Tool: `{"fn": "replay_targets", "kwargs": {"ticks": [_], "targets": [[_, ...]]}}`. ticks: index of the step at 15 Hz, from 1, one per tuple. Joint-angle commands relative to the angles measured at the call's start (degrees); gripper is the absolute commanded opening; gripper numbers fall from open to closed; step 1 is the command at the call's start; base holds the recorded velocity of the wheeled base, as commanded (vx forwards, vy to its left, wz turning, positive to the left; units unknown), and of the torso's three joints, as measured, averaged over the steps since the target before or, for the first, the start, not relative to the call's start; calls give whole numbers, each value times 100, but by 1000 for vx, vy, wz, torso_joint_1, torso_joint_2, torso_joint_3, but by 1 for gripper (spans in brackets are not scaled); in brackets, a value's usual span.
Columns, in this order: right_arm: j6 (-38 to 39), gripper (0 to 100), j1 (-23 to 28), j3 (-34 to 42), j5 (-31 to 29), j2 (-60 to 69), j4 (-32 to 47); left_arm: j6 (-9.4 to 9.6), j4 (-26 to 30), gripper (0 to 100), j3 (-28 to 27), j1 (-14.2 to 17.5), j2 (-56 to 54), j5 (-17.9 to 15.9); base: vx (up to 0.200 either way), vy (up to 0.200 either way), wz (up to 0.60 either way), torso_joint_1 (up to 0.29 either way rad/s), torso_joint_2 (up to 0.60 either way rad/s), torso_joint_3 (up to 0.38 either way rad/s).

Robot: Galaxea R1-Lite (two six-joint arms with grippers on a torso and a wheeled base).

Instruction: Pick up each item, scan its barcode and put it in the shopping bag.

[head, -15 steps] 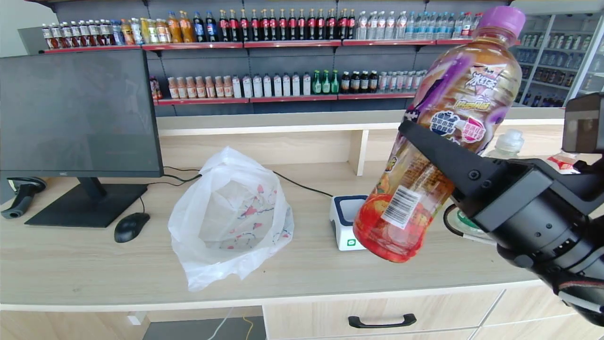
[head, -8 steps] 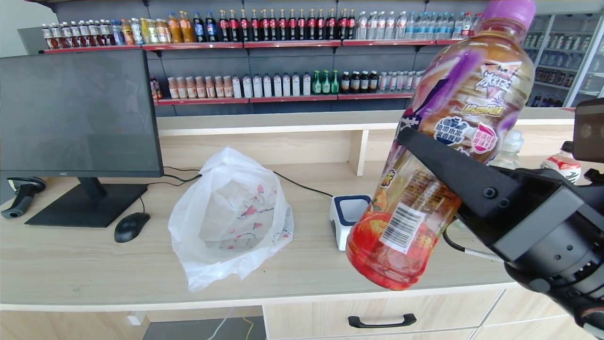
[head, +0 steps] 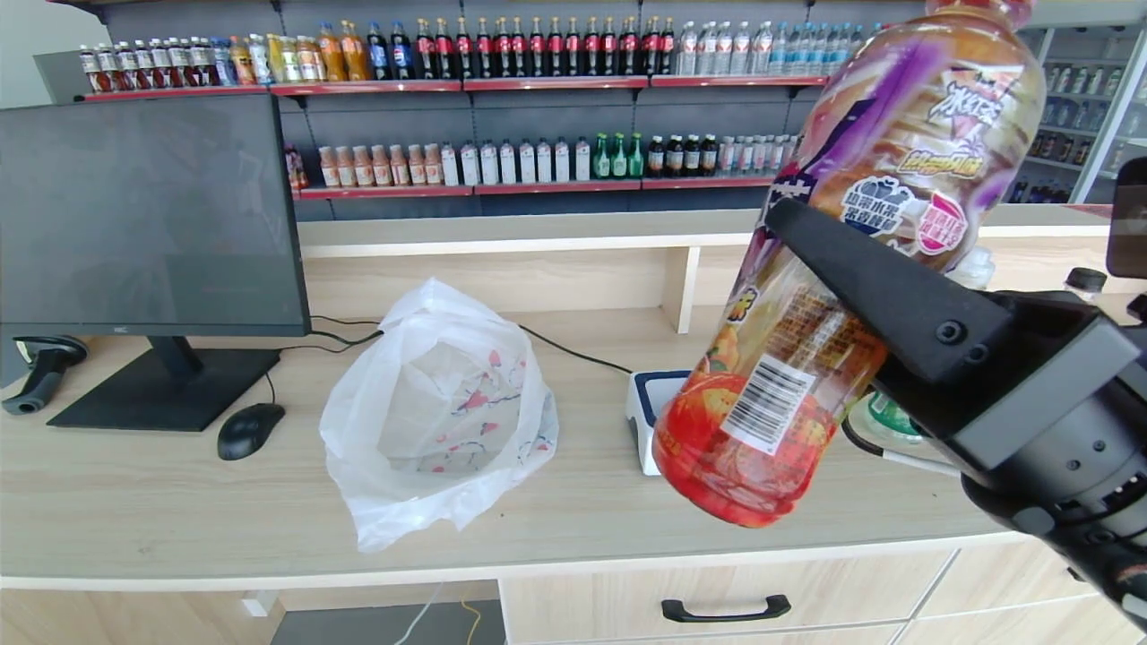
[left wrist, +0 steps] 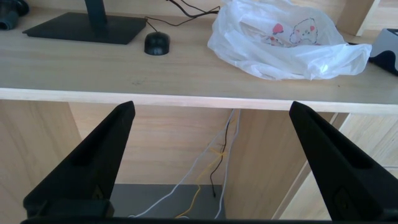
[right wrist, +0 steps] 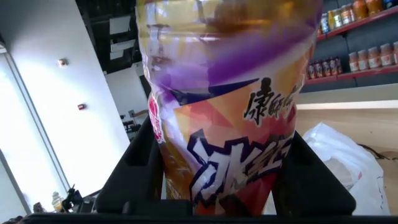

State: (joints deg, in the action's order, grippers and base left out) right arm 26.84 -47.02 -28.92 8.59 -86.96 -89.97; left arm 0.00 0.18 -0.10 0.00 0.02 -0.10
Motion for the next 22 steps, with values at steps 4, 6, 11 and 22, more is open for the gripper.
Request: {"fn": "replay_targets", "kwargs": {"ticks": [4,6,11,22], "targets": [[-30,0,-18,-9,2,-23,-3,0,-1,100,1,0,-2,1,0,0,0,0,0,0],[-30,0,-18,-9,11,-14,-3,0,-1,100,1,0,-2,1,0,0,0,0,0,0],[-56,0,-18,9,19,-6,-3,0,-1,100,1,0,-2,1,0,0,0,0,0,0],[-1779,0,9,1046,11,-32,-3,0,-1,100,1,0,-2,1,0,0,0,0,0,0]]}}
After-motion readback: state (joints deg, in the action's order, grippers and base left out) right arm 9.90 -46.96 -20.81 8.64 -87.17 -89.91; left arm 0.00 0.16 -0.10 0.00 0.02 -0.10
